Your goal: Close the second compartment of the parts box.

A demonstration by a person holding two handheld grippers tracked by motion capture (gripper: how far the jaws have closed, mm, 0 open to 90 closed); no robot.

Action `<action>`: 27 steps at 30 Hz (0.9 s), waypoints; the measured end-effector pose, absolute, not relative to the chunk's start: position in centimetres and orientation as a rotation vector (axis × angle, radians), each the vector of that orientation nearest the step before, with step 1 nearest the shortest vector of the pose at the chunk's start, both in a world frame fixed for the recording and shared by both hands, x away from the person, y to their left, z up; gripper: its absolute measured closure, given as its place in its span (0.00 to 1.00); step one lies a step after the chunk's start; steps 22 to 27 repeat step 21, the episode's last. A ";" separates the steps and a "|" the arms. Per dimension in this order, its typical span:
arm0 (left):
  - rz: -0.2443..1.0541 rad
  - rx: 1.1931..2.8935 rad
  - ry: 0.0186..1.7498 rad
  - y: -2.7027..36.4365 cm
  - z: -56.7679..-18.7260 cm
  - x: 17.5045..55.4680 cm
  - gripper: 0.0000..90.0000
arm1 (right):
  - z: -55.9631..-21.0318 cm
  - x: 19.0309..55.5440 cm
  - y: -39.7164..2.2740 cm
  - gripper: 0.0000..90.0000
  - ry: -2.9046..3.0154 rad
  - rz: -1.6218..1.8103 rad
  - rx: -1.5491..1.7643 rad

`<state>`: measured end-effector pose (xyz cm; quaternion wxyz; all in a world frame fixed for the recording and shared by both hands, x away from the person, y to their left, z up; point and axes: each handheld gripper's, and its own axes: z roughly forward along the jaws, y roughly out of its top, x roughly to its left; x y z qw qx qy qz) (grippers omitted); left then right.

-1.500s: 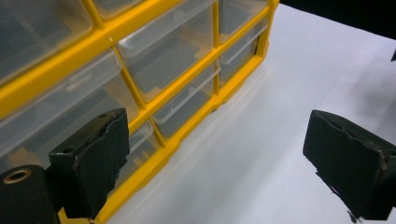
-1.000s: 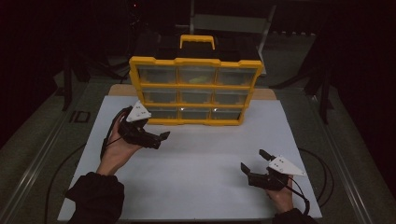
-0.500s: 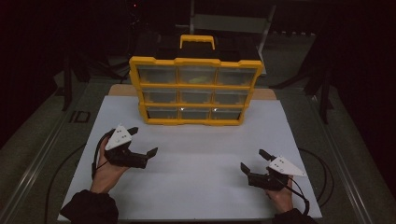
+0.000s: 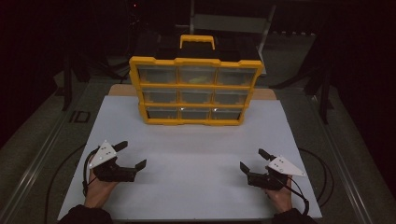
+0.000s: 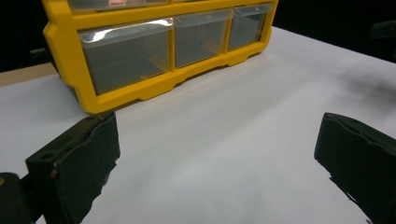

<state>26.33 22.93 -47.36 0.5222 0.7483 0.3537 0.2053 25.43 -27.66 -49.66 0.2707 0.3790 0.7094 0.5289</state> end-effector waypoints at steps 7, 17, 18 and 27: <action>0.526 1.764 0.852 23.5 -47.6 25.6 0.01 | -49.5 25.3 -28.0 0.11 1.889 1.432 1.015; 0.555 1.741 0.900 24.1 -48.1 25.6 0.01 | -49.5 25.3 -28.0 0.11 1.898 1.430 1.005; 0.558 1.743 0.909 24.1 -48.1 25.6 0.00 | -49.5 25.2 -27.9 0.11 1.901 1.428 1.004; 0.564 1.749 0.926 24.1 -48.2 25.7 0.00 | -49.6 25.3 -27.9 0.11 1.903 1.424 1.003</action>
